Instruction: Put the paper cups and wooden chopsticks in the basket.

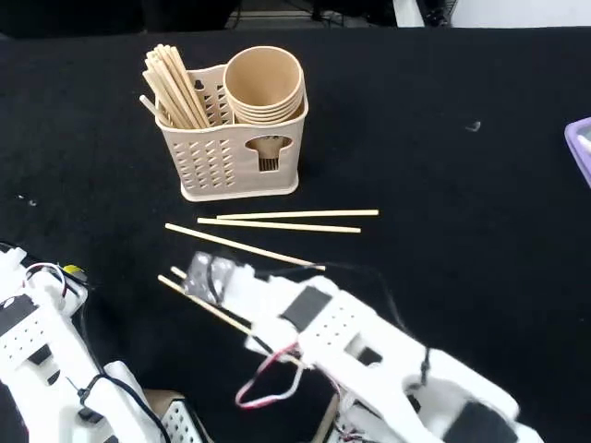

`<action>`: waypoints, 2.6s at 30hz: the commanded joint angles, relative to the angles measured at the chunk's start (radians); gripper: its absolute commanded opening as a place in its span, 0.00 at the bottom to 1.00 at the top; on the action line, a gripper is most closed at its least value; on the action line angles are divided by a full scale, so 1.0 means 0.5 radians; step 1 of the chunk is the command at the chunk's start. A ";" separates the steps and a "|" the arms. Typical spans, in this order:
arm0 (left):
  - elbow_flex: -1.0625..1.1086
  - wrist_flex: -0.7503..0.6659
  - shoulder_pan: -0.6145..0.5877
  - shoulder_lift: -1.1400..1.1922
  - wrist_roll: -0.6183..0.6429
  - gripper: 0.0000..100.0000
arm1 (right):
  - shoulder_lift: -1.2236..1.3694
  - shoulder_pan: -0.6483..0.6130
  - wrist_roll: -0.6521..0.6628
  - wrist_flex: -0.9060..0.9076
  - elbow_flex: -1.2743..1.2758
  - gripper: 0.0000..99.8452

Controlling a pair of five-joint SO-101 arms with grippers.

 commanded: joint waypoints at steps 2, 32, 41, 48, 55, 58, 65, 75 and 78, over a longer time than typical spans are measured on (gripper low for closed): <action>-0.103 -0.025 0.017 -0.025 0.003 0.26 | 0.391 -0.021 -0.135 -0.187 -0.302 0.19; -0.103 -0.025 0.011 -0.025 0.003 0.26 | 0.253 0.028 0.037 0.353 -0.867 0.01; -0.103 -0.025 0.020 -0.025 0.003 0.26 | -0.575 0.423 0.046 -0.058 -1.192 0.01; -0.103 -0.025 0.020 -0.025 0.003 0.26 | -0.416 0.433 -0.433 -1.234 -1.404 0.01; -0.103 -0.025 0.020 -0.025 0.003 0.26 | 0.094 0.436 -0.466 -1.875 -1.754 0.01; -0.103 -0.025 0.020 -0.025 0.003 0.26 | 0.339 0.494 -0.466 -1.949 -1.913 0.01; -0.103 -0.025 0.020 -0.025 0.003 0.26 | 0.695 0.608 -0.482 -1.967 -1.901 0.01; -0.103 -0.025 0.020 -0.025 0.003 0.26 | 0.496 0.470 -0.476 -1.961 -1.266 0.02; -0.103 -0.025 0.020 -0.025 0.003 0.26 | 0.474 0.473 -0.479 -1.792 -1.229 0.12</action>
